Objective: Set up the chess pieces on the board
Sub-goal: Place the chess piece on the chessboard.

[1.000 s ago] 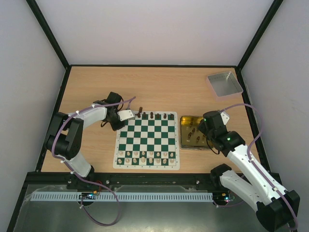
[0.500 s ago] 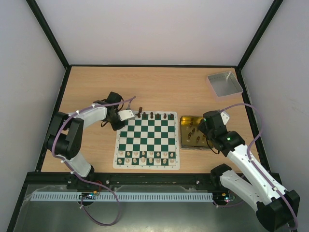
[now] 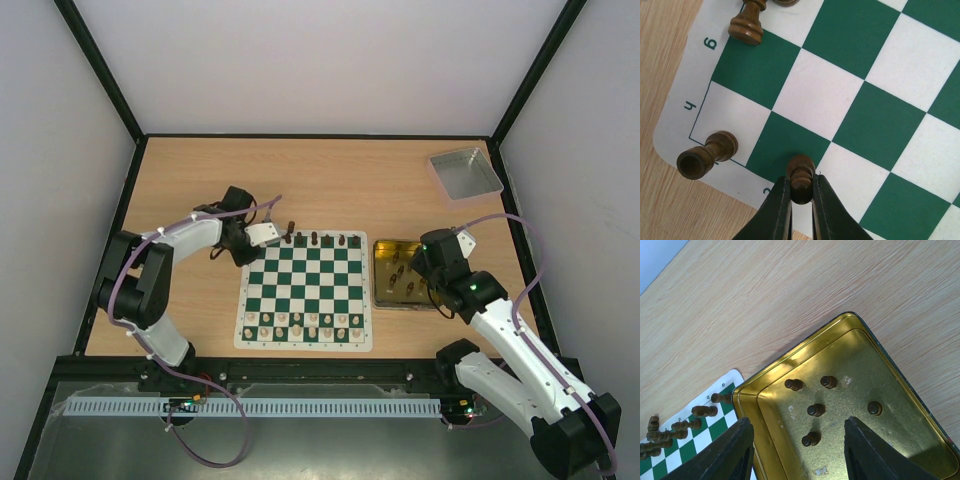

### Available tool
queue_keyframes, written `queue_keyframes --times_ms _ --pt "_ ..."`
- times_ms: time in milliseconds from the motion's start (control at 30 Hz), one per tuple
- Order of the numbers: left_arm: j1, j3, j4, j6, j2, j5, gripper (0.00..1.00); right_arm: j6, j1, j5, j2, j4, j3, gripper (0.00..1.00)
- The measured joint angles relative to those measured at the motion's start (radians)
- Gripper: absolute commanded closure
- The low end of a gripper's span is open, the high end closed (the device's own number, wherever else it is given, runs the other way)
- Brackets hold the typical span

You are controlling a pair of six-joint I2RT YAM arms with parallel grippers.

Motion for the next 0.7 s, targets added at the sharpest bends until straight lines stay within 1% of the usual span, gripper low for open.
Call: queue_keyframes --times_ms 100,133,333,400,467,700 --pt "0.000 0.000 0.008 -0.001 0.009 0.000 0.93 0.000 0.000 0.000 0.000 0.000 0.000 0.51" --pt "0.000 0.000 0.012 -0.002 0.014 0.000 0.92 0.000 0.000 0.000 0.000 0.000 0.000 0.51" --pt "0.000 0.000 0.026 -0.006 0.028 -0.003 0.76 0.001 0.000 0.000 0.000 0.000 0.000 0.51" --pt "0.000 0.000 0.032 -0.010 0.029 -0.004 0.73 0.001 0.000 0.000 0.000 0.000 0.000 0.51" --pt "0.000 0.000 0.041 -0.013 0.029 -0.005 0.68 0.001 0.000 0.000 0.000 0.000 0.000 0.51" --pt "0.000 0.000 0.042 -0.015 0.021 -0.006 0.63 0.002 0.000 -0.002 0.000 0.005 -0.008 0.51"
